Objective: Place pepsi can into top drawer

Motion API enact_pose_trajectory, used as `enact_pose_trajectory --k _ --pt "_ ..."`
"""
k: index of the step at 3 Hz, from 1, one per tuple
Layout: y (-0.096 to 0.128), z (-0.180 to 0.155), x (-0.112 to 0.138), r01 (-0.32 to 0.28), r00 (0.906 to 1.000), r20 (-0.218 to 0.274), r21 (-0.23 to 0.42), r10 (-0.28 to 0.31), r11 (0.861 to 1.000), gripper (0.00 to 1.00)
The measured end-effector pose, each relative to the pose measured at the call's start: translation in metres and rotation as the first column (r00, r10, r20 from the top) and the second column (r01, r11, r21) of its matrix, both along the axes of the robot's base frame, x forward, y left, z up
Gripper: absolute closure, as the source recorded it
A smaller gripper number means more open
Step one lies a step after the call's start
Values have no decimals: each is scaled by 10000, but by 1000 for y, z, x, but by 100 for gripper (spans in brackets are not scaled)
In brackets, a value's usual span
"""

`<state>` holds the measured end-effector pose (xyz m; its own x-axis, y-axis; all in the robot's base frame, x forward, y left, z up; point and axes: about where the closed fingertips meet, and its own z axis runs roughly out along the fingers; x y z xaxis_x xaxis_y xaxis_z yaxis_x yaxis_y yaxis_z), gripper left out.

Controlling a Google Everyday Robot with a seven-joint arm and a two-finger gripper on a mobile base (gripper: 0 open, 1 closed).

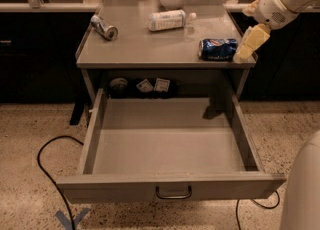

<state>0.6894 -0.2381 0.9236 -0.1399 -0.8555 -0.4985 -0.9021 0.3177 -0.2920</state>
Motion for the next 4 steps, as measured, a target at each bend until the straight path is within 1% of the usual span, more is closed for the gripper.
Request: enact_pose_trajectory --k 1,2,3,4 --pt "12 -16 22 -302 9995 -56 -214 301 9993 0" --pt "23 -28 38 -589 9982 -167 -296 584 9978 0" --pt "23 -41 48 -505 9984 -246 387 515 9980 0" --pt "20 -48 54 -328 9991 -252 1026 355 9942 0"
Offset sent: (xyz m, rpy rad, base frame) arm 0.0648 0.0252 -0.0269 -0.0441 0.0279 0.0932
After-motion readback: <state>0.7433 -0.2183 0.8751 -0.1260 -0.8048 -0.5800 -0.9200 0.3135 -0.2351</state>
